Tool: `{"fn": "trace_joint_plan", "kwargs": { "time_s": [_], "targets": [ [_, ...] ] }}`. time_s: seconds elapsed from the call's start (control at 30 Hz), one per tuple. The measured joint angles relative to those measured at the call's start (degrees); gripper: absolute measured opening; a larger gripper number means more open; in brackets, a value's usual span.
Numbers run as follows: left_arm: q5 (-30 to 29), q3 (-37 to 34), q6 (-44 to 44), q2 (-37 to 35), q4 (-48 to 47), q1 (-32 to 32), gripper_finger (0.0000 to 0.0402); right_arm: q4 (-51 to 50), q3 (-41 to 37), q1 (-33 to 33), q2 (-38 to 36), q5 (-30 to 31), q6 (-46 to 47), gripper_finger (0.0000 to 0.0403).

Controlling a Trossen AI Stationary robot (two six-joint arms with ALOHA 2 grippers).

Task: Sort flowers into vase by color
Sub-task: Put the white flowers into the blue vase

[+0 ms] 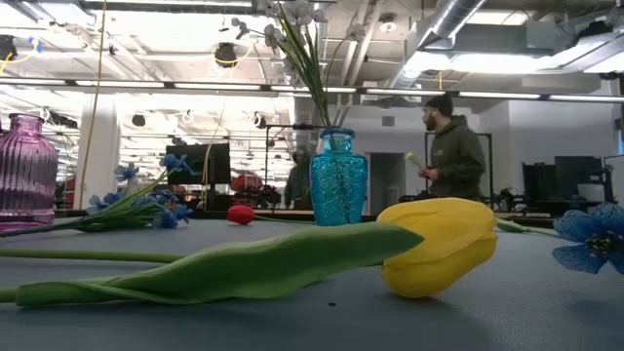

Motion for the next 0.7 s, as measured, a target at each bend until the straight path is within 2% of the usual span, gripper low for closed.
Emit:
{"fn": "trace_joint_plan", "kwargs": {
  "time_s": [0.17, 0.27, 0.4, 0.53, 0.63, 0.7],
  "targets": [
    [-0.3, 0.0, 1.6, -3.3, -0.9, 2.9, 0.0172, -8.3, -0.1, 1.4, -3.5, -0.7, 8.7, 0.0040],
    [0.3, 0.0, 3.5, -6.1, 0.2, 3.7, 0.0179, -13.2, -0.1, 2.1, -7.7, -0.9, 18.5, 0.0039],
    [-1.7, 0.0, 7.6, -10.2, 0.2, 4.3, 0.0180, -22.3, 0.0, 1.7, -14.2, -4.2, 38.6, 0.0039],
    [-6.7, 0.0, 11.3, -13.5, 0.1, 4.3, 0.0180, -33.5, -2.3, -0.9, -22.3, -11.9, 61.0, 0.0039],
    [-10.6, 0.1, 12.9, -15.4, 0.0, 4.3, 0.0180, -29.8, -10.1, -2.1, -28.3, -14.9, 66.9, 0.0039],
    [-12.0, 0.1, 13.9, -16.2, -0.1, 4.3, 0.0180, -20.9, -18.0, -2.1, -32.0, -15.1, 67.1, 0.0039]
  ]
}}
